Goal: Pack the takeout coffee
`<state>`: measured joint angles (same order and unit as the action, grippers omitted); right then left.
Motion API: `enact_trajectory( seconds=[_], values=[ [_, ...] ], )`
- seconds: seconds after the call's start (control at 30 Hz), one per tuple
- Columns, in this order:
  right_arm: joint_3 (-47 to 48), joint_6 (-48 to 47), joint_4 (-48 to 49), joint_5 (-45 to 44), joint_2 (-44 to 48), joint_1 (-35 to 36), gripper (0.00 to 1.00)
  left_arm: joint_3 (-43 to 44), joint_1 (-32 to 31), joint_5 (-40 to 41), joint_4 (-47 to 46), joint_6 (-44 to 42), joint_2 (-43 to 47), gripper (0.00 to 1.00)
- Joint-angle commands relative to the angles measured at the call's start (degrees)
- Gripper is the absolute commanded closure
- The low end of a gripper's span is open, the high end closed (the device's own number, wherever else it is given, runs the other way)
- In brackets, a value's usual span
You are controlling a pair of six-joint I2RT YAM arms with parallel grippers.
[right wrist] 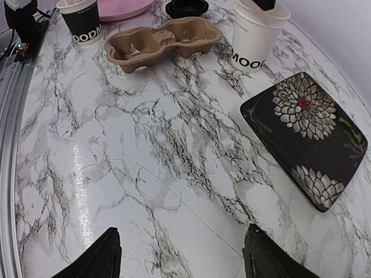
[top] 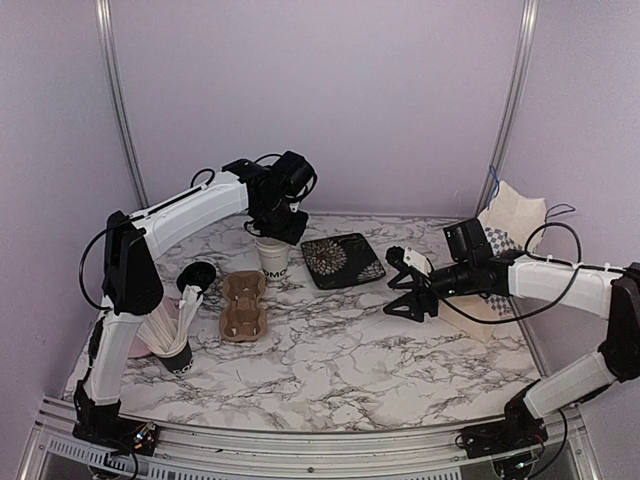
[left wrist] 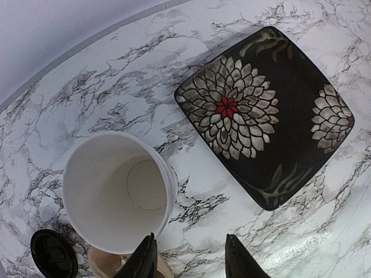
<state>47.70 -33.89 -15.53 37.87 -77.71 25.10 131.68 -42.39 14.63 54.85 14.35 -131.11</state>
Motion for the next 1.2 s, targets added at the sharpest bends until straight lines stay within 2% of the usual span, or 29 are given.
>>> enact_trajectory(
  seconds=[0.0,0.17,0.43,0.63,1.0,1.17],
  values=[
    [1.73,-1.29,-1.64,0.18,-1.44,-0.49,0.31,2.61,1.43,1.47,0.37,0.58,-1.61,0.59],
    [1.22,-0.69,-0.36,-2.05,-0.76,-0.45,0.31,2.82,2.3,0.48,-0.5,0.17,-2.55,0.66],
    [1.21,-0.87,-0.31,-2.53,-0.81,-0.54,0.31,2.77,2.88,-0.37,-0.89,-0.77,-4.78,0.68],
    [1.09,-0.97,-0.13,-3.25,-0.78,-0.46,0.32,2.79,3.03,-0.16,-1.35,-1.39,-5.34,0.82],
    [1.16,-1.16,-0.16,-3.72,-1.89,-0.49,0.33,2.23,3.02,0.01,-1.5,-2.05,-4.07,1.0],
    [1.11,-0.83,0.06,-3.06,-1.59,-0.48,0.33,0.45,2.42,-2.02,-1.41,-2.64,0.18,1.0]
  ],
)
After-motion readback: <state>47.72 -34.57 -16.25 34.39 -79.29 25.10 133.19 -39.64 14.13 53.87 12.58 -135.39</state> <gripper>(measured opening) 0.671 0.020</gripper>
